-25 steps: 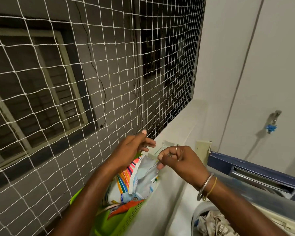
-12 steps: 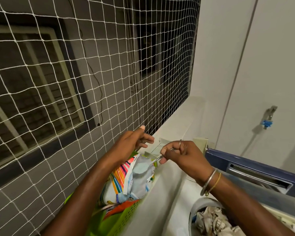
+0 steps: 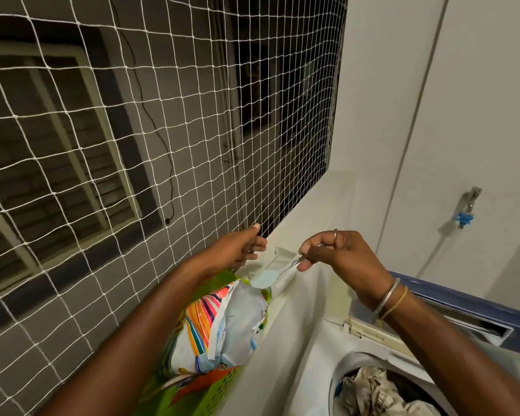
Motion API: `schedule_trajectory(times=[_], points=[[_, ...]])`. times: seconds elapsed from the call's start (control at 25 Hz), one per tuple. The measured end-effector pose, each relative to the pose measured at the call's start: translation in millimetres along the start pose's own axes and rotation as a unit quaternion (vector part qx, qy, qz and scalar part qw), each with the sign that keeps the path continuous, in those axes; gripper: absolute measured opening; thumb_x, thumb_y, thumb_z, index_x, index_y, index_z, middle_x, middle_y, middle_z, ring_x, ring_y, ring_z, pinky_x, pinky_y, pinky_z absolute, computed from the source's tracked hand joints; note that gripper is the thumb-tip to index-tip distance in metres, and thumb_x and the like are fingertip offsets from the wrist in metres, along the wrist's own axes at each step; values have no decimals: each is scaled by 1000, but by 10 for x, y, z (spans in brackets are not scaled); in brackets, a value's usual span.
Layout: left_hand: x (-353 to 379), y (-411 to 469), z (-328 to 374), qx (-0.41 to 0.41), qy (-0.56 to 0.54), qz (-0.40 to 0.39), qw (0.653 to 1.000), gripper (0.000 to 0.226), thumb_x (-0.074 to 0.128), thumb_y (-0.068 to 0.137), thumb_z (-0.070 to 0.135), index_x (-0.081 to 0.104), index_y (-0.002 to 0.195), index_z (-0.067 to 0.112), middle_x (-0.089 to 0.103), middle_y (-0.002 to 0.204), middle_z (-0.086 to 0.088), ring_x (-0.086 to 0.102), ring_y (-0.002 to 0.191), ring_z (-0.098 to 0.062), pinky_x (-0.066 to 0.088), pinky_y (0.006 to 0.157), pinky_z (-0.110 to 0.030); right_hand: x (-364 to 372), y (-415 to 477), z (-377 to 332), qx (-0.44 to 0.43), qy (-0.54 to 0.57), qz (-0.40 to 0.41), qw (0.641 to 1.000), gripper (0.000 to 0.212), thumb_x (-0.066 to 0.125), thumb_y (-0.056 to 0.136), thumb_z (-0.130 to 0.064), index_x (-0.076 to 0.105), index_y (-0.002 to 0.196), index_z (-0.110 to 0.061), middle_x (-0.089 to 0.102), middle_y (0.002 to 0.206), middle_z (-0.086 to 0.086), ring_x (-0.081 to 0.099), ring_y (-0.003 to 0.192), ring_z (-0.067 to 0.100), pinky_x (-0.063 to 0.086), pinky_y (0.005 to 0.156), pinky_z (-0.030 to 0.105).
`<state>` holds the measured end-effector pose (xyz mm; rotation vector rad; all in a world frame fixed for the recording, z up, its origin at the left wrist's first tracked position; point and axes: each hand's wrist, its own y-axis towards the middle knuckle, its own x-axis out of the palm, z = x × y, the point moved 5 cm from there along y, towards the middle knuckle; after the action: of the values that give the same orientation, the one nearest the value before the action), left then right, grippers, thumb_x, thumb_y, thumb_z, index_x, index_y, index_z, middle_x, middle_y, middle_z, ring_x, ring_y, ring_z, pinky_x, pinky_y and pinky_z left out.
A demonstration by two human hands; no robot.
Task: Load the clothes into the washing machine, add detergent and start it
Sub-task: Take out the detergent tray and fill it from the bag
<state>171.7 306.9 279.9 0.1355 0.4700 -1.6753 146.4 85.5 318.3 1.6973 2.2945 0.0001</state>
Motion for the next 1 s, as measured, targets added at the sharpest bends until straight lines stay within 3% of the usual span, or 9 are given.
schedule_trajectory(times=[0.12, 0.24, 0.36, 0.44, 0.52, 0.6, 0.76, 0.88, 1.0], points=[[-4, 337, -130, -41, -1, -20, 999, 54, 30, 102, 57, 63, 122, 19, 63, 132, 0, 59, 121, -20, 38, 111, -38, -111, 169, 69, 17, 22, 14, 1000, 15, 64, 88, -4, 76, 80, -9, 76, 75, 13, 70, 91, 26, 46, 98, 37], [27, 635, -265, -81, -16, -21, 996, 51, 33, 101, 56, 66, 110, 17, 64, 132, -6, 60, 114, -21, 36, 113, -38, -212, 374, 194, 26, 24, 29, 999, 15, 63, 88, -4, 75, 80, -8, 75, 74, 14, 70, 86, 22, 44, 92, 34], [102, 815, -334, -112, -11, -30, 993, 60, 32, 103, 53, 61, 127, 7, 61, 136, -9, 62, 101, -13, 45, 90, -25, -276, 606, 375, 39, 19, 37, 998, 14, 63, 88, -4, 76, 82, -7, 75, 74, 14, 71, 87, 23, 44, 93, 33], [136, 929, -344, -121, -16, -27, 992, 63, 33, 104, 50, 55, 135, 1, 57, 140, -14, 59, 120, -20, 45, 75, -19, -293, 773, 534, 58, 15, 41, 997, 13, 64, 89, -5, 75, 83, -5, 75, 74, 14, 72, 86, 24, 45, 91, 31], [156, 1075, -370, -127, -30, -22, 991, 63, 34, 104, 48, 52, 136, -3, 55, 141, -19, 49, 135, -29, 44, 75, -17, -289, 926, 692, 77, 11, 42, 996, 12, 64, 89, -5, 75, 85, -3, 75, 75, 15, 72, 82, 21, 45, 84, 27], [170, 1209, -419, -134, -31, -19, 990, 63, 33, 105, 46, 51, 137, -4, 55, 141, -19, 50, 133, -29, 44, 78, -17, -261, 1065, 847, 92, 10, 40, 995, 12, 63, 88, -3, 74, 84, -2, 75, 74, 16, 72, 78, 20, 46, 79, 26], [214, 1423, -655, -173, -8, -40, 984, 67, 35, 101, 56, 56, 134, 2, 61, 131, -13, 58, 117, -25, 44, 102, -33, -188, 1274, 1165, 116, -5, 32, 993, 13, 61, 87, 2, 73, 81, 0, 74, 72, 17, 72, 73, 20, 48, 75, 24], [218, 1461, -714, -180, -22, -49, 982, 52, 35, 101, 55, 65, 103, 13, 64, 100, -10, 55, 79, -15, 40, 68, -26, -119, 1374, 1337, 118, -42, 8, 992, 14, 61, 87, 0, 73, 79, -2, 74, 70, 15, 71, 71, 17, 48, 73, 22], [241, 1478, -748, -183, -50, -68, 980, 47, 34, 101, 53, 46, 67, 22, 42, 69, 0, 30, 53, -10, 20, 53, -27, -70, 1460, 1437, 111, -69, -14, 991, 18, 62, 86, 1, 71, 73, -6, 74, 68, 15, 70, 69, 20, 51, 77, 28]])
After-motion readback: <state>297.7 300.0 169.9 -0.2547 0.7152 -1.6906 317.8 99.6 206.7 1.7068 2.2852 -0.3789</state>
